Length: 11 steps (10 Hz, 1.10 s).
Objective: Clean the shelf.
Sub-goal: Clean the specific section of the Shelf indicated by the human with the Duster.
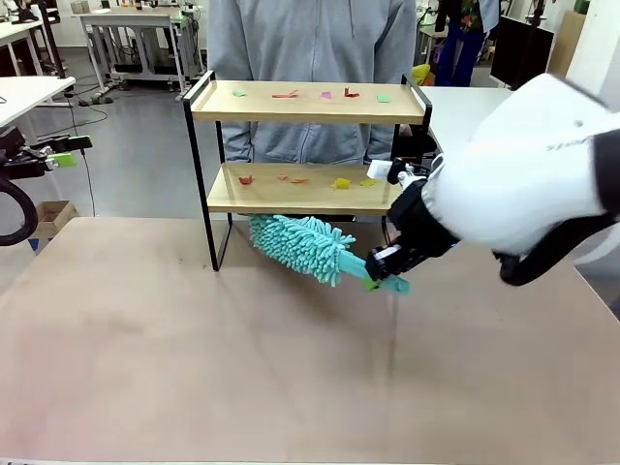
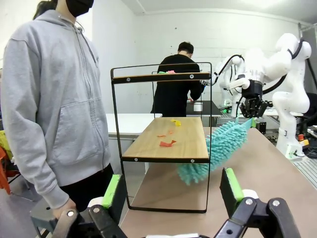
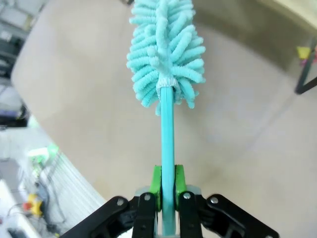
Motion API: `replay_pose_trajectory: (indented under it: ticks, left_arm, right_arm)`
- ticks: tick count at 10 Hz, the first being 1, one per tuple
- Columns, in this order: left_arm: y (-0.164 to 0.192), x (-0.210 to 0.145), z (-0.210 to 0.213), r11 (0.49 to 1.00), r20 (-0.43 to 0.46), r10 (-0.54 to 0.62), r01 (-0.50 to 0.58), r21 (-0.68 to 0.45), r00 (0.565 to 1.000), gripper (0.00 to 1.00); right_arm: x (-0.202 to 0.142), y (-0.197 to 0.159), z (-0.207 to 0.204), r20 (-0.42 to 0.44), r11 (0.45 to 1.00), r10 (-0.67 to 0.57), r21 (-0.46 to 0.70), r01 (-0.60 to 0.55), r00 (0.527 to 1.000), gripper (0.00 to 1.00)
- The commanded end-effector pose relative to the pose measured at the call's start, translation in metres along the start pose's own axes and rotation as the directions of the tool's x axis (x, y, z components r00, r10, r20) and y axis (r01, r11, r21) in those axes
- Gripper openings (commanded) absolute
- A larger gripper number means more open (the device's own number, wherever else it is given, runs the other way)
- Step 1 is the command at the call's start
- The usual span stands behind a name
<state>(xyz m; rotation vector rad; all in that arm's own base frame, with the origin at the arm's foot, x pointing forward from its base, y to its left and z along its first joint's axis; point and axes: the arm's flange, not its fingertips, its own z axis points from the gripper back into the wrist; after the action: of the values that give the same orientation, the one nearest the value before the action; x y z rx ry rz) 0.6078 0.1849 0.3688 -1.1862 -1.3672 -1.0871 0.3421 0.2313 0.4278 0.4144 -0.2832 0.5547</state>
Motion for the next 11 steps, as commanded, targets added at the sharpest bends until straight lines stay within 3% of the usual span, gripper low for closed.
replay_pose_trajectory:
  ticks: [1,7,11]
  left_arm:
    - [-0.002,0.003,-0.001,1.0,-0.004,-0.006,0.006,-0.005,1.0,1.0]
    - [-0.002,0.003,-0.001,1.0,-0.004,-0.006,0.006,-0.005,1.0,1.0]
    - [-0.002,0.003,-0.001,1.0,-0.004,-0.006,0.006,-0.005,1.0,1.0]
  right_arm:
    - [-0.009,-0.026,0.029,-0.073,0.996,0.045,0.074,-0.04,0.996,0.13]
    - [-0.008,-0.059,0.17,-0.258,0.985,0.072,0.167,-0.029,0.964,0.13]
    - [-0.039,-0.078,0.203,-0.356,0.987,0.06,0.158,-0.003,0.933,0.13]
